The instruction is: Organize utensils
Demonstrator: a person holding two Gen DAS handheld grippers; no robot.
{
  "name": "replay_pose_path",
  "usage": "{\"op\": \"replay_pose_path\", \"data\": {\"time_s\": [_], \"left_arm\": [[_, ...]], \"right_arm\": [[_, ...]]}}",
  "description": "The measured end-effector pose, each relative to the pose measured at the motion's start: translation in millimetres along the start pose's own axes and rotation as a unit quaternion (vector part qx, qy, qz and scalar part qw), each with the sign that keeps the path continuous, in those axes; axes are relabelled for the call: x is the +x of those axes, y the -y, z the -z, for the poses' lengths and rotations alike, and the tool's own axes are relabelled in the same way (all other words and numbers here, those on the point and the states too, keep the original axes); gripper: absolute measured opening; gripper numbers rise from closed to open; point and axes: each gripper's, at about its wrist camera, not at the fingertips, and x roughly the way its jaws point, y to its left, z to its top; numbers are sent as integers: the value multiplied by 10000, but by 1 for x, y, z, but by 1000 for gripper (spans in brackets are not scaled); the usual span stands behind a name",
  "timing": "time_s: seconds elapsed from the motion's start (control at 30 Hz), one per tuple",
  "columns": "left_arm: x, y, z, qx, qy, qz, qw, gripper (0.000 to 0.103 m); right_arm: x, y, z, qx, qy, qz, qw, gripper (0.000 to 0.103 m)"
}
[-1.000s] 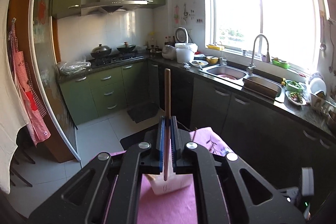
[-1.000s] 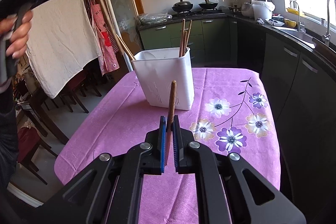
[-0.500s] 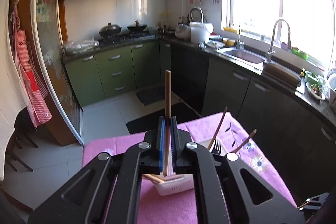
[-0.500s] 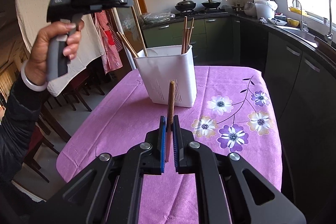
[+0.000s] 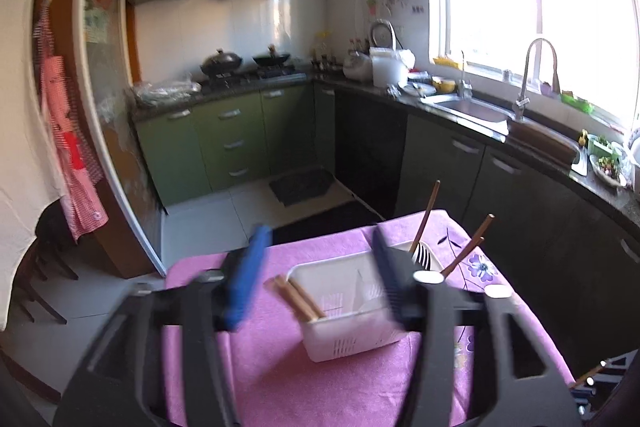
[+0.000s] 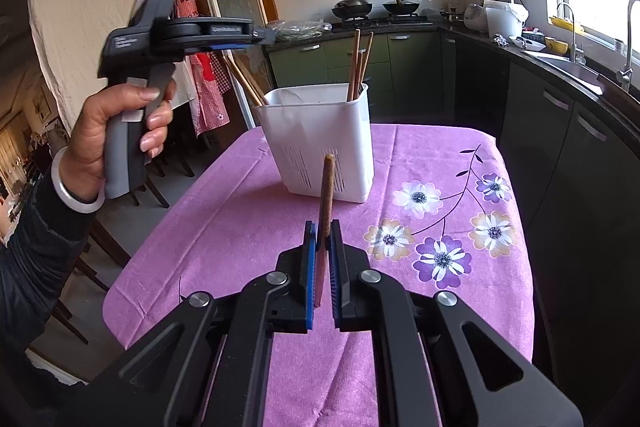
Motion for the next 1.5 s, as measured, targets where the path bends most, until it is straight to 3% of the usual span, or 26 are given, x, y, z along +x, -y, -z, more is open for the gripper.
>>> {"op": "replay_pose_path", "data": {"time_s": [0.03, 0.07, 0.3, 0.47, 0.53, 0.6, 0.7, 0.8, 0.93, 1.23, 1.43, 1.5], "left_arm": [[-14, -5, 7, -70, 103, -32, 9999, 80], [-23, -8, 13, -96, 157, -60, 9998, 84], [-71, -31, 96, -464, 162, -288, 9984, 95], [-73, -45, 163, -777, -168, -467, 9957, 96], [-71, -48, 178, -740, -169, -760, 9942, 96], [-71, -50, 185, -746, -193, -901, 9930, 96], [-77, -53, 192, -919, -139, -795, 9925, 96], [-81, -55, 191, -973, -118, -815, 9918, 96], [-81, -62, 189, -1150, -140, -742, 9905, 96], [-84, -57, 186, -1139, -126, -819, 9900, 96], [-85, -48, 182, -955, -154, -803, 9921, 96], [-87, -46, 181, -921, -133, -788, 9925, 96]], "right_arm": [[0, 0, -1, 12, 2, -8, 10000, 7], [1, 0, -1, 22, -2, -23, 10000, 7], [0, -6, -40, -147, 160, -68, 9997, 7], [-19, -20, -102, -402, 772, -50, 9962, 7], [-24, -25, -131, -418, 1043, -142, 9936, 7], [-25, -29, -159, -378, 1256, -219, 9911, 7], [-16, -34, -191, -377, 1463, -64, 9885, 7], [5, -37, -210, -375, 1405, 106, 9893, 7], [49, -31, -212, -314, 1039, 334, 9935, 7], [119, -21, -179, -384, 287, 541, 9974, 7], [135, -19, -164, -442, 141, 564, 9973, 7], [125, -20, -162, -454, 243, 574, 9970, 17]]}}
